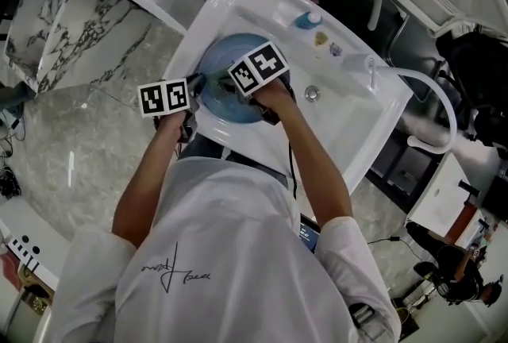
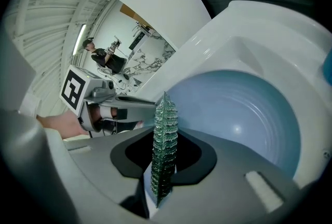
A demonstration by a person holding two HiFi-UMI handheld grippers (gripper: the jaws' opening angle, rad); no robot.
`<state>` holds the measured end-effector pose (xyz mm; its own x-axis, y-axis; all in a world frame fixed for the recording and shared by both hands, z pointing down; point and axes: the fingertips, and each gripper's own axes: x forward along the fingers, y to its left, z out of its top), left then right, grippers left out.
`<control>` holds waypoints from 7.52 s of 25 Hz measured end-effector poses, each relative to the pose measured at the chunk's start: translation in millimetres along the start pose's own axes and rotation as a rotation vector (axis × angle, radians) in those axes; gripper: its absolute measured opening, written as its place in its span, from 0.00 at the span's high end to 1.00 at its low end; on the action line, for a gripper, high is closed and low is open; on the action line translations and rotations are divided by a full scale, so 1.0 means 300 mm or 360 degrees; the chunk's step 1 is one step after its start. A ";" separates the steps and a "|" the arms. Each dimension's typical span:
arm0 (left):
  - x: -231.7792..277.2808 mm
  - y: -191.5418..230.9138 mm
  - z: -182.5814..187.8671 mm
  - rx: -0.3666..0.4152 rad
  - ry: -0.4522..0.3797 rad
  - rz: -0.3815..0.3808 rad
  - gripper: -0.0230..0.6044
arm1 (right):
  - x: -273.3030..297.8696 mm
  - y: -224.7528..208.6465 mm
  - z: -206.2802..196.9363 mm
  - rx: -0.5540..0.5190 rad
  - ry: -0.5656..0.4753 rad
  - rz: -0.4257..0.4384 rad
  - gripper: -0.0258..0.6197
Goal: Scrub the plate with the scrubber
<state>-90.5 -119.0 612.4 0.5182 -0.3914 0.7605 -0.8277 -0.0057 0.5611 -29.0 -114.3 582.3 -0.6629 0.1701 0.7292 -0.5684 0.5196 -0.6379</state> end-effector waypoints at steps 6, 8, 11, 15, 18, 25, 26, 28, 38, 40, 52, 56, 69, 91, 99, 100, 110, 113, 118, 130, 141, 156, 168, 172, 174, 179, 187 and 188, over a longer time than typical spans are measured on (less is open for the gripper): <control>0.004 0.007 0.005 -0.0029 0.0026 -0.0025 0.81 | 0.024 -0.044 0.038 0.0015 -0.0019 -0.0046 0.87; 0.003 0.007 0.005 -0.0029 0.0032 -0.0029 0.81 | 0.028 -0.059 0.042 0.0031 -0.0030 -0.0060 0.87; 0.003 0.005 0.005 -0.0028 0.0038 -0.0035 0.81 | 0.028 -0.080 0.052 0.0053 -0.0057 -0.0086 0.87; 0.001 0.007 0.008 -0.0031 0.0044 -0.0054 0.81 | 0.025 -0.101 0.074 0.0087 -0.0104 -0.0103 0.87; 0.001 0.010 0.007 -0.0033 0.0048 -0.0063 0.81 | 0.020 -0.119 0.087 0.0115 -0.0140 -0.0122 0.87; -0.003 0.006 0.011 -0.0080 0.0046 -0.0110 0.81 | -0.004 -0.164 0.117 0.0173 -0.0252 -0.0187 0.87; -0.003 0.007 0.011 -0.0086 0.0046 -0.0115 0.81 | -0.006 -0.171 0.121 0.0177 -0.0268 -0.0201 0.87; -0.002 0.009 0.013 -0.0091 0.0039 -0.0123 0.81 | -0.016 -0.190 0.132 0.0184 -0.0310 -0.0240 0.87; -0.005 0.008 0.019 -0.0130 0.0023 -0.0166 0.80 | -0.069 -0.270 0.153 0.0281 -0.0440 -0.0347 0.87; -0.005 0.007 0.019 -0.0127 0.0022 -0.0169 0.81 | -0.079 -0.281 0.150 0.0299 -0.0453 -0.0363 0.87; -0.007 0.010 0.025 -0.0145 0.0018 -0.0186 0.81 | -0.136 -0.353 0.132 0.0391 -0.0541 -0.0478 0.87; -0.007 0.012 0.026 -0.0143 0.0010 -0.0184 0.81 | -0.157 -0.375 0.120 0.0412 -0.0564 -0.0522 0.87; -0.011 0.013 0.029 -0.0158 -0.0005 -0.0186 0.81 | -0.232 -0.439 0.049 0.0501 -0.0613 -0.0642 0.87; -0.013 0.020 0.030 -0.0316 -0.0051 -0.0234 0.81 | -0.333 -0.477 -0.072 0.0466 -0.0551 -0.0863 0.87; -0.013 0.020 0.034 -0.0317 -0.0058 -0.0247 0.81 | -0.365 -0.479 -0.132 0.0423 -0.0508 -0.0939 0.87; -0.014 0.019 0.034 -0.0317 -0.0059 -0.0249 0.81 | -0.369 -0.477 -0.139 0.0417 -0.0505 -0.0946 0.87; -0.016 0.017 0.036 -0.0326 -0.0061 -0.0283 0.81 | -0.385 -0.452 -0.200 0.0450 -0.0516 -0.0983 0.87; -0.019 0.016 0.034 -0.0335 -0.0065 -0.0291 0.81 | -0.384 -0.441 -0.219 0.0473 -0.0526 -0.0982 0.87; -0.018 0.007 0.038 -0.0392 -0.0079 -0.0328 0.81 | -0.391 -0.429 -0.236 0.0483 -0.0516 -0.0984 0.87; -0.026 0.005 0.029 -0.0375 -0.0094 -0.0333 0.81 | -0.369 -0.377 -0.296 0.0544 -0.0537 -0.0938 0.87; -0.028 -0.004 0.031 -0.0364 -0.0102 -0.0335 0.81 | -0.339 -0.307 -0.351 0.0617 -0.0569 -0.0848 0.87; -0.024 0.001 0.030 -0.0388 -0.0093 -0.0352 0.81 | -0.278 -0.221 -0.381 0.0696 -0.0596 -0.0732 0.87; -0.020 -0.003 0.031 -0.0397 -0.0084 -0.0361 0.80 | -0.219 -0.151 -0.361 0.0694 -0.0590 -0.0647 0.87; -0.021 -0.002 0.030 -0.0402 -0.0082 -0.0364 0.80 | -0.204 -0.141 -0.357 0.0701 -0.0585 -0.0618 0.87; -0.021 -0.001 0.029 -0.0405 -0.0081 -0.0365 0.80 | -0.194 -0.133 -0.355 0.0700 -0.0581 -0.0604 0.87; -0.022 -0.001 0.032 -0.0420 -0.0084 -0.0370 0.80 | -0.172 -0.111 -0.344 0.0704 -0.0561 -0.0559 0.87; -0.020 -0.001 0.028 -0.0423 -0.0084 -0.0374 0.80 | -0.143 -0.092 -0.328 0.0715 -0.0556 -0.0495 0.87; -0.020 -0.002 0.029 -0.0423 -0.0083 -0.0375 0.80 | -0.140 -0.089 -0.322 0.0713 -0.0555 -0.0490 0.87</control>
<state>-95.1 -124.5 604.7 0.6705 -0.4546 0.5863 -0.5984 0.1358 0.7896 61.1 -54.3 592.7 -0.5135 -0.2524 0.8202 -0.8563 0.0886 -0.5088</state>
